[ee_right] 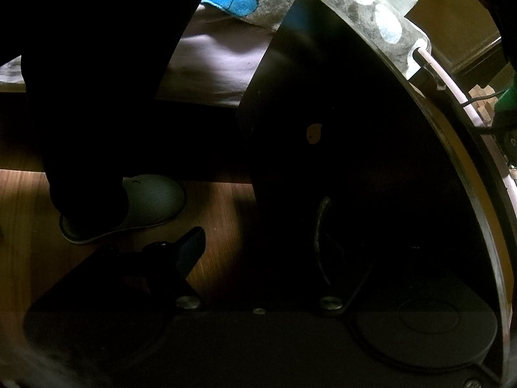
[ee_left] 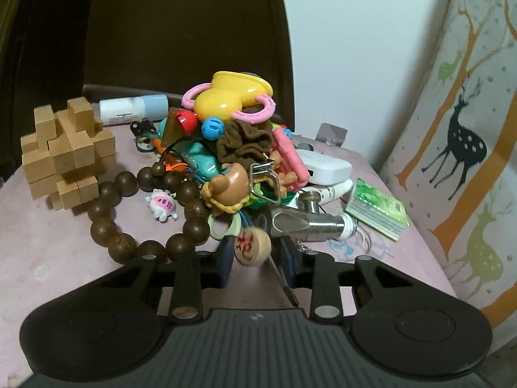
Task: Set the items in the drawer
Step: 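Close the left tool on the round wooden bead with red lettering, then carry the wooden bead into the drawer and open the left tool, then withdraw the left tool up and away from the drawer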
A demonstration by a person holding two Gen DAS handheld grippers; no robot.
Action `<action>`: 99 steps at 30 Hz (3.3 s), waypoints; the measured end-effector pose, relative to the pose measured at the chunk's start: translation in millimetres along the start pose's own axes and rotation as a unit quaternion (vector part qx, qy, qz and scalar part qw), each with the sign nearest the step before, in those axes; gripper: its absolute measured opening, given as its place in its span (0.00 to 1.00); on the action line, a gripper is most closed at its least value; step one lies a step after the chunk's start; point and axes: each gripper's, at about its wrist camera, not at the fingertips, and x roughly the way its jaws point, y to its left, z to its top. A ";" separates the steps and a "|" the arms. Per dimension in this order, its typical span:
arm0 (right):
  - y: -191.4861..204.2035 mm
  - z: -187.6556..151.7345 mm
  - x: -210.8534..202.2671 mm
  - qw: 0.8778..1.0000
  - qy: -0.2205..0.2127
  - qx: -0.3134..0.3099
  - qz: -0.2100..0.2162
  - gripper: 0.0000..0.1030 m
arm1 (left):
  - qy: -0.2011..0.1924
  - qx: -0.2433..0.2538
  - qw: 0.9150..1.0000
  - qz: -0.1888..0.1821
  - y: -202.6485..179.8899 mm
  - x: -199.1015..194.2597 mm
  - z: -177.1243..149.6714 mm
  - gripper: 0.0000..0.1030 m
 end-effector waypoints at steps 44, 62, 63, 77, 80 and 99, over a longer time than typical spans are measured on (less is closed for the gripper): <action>-0.2 3.9 2.1 1.000 0.020 0.007 -0.004 0.76 | 0.136 0.143 0.980 -0.003 -35.5 -117.7 -97.2 0.18; 0.8 2.7 6.2 1.000 0.024 0.000 -0.005 0.76 | 0.257 0.124 0.956 0.061 -10.1 -105.6 -159.8 0.59; 0.5 3.0 6.9 1.000 0.024 0.001 -0.004 0.76 | 0.252 0.117 0.959 0.059 -8.4 -110.4 -157.3 0.60; -10.3 7.7 9.7 0.999 0.038 0.012 -0.028 0.28 | 0.139 0.057 0.988 0.043 -8.5 -240.2 -150.0 0.60; -11.4 7.5 13.3 0.998 0.045 0.013 -0.038 0.15 | 0.119 0.045 0.991 0.031 -9.2 -267.8 -156.1 0.60; -10.4 19.5 15.4 0.990 0.105 0.036 -0.083 0.07 | 0.037 -0.030 0.999 0.013 29.3 -395.4 -229.7 0.60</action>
